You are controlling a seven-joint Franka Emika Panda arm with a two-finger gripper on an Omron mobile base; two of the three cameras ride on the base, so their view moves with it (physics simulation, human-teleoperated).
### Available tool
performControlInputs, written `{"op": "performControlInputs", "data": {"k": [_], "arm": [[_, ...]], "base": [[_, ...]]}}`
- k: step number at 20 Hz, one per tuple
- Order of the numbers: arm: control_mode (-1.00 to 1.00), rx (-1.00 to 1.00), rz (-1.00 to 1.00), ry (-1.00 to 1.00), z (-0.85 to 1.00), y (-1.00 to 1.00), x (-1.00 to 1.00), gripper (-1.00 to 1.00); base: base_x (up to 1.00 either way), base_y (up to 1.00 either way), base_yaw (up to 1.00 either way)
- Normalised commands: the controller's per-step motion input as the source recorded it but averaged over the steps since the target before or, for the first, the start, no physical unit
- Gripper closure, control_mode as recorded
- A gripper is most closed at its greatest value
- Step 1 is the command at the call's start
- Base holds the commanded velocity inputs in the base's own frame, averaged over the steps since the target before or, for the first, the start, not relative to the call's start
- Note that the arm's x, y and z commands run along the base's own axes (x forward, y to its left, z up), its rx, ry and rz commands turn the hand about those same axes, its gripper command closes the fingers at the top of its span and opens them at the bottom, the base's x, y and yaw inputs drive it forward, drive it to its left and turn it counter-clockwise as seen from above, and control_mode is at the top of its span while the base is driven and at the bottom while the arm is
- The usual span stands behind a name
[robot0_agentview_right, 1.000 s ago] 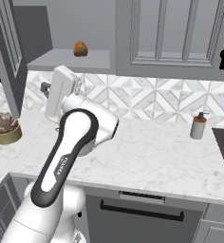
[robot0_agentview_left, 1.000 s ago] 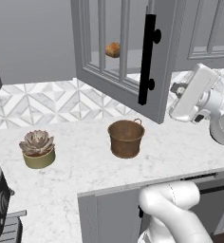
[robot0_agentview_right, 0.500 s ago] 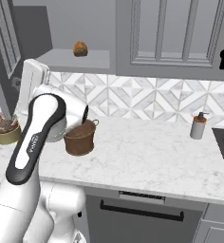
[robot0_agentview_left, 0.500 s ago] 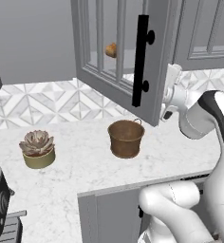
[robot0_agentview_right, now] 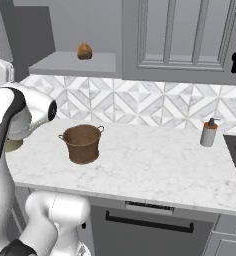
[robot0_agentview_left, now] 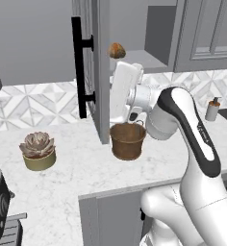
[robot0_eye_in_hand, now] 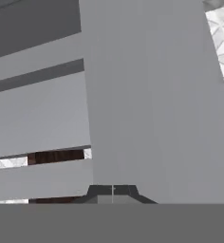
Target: Open the cabinet, pick up the bread from the cabinet and place it in the basket. Then move the basket to the dining counter.
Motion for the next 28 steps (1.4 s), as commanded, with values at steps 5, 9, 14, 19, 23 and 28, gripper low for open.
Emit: {"op": "performControlInputs", "data": {"k": [5, 9, 14, 19, 23, 28], "arm": [[-1.0, -0.02, 0.0, 0.05, 0.0, 0.31, 0.2, 1.0], [-1.0, 0.0, 0.0, 0.0, 0.0, -0.26, 0.0, 1.0], [-1.0, -0.06, -0.01, -0.02, 0.0, -0.81, -0.07, 1.0], [-1.0, -0.22, -0.01, -0.11, 0.0, -0.69, 0.0, 1.0], [-1.0, -0.26, -0.02, -0.13, 0.0, -0.66, 0.0, 1.0], [-1.0, -0.31, 0.0, -0.15, 0.05, -0.57, 0.0, 1.0]], "base": [[0.0, 0.0, 0.0], [0.0, 0.0, 0.0], [0.0, 0.0, 0.0], [0.0, 0.0, 0.0], [0.0, 0.0, 0.0], [0.0, 0.0, 0.0]]}}
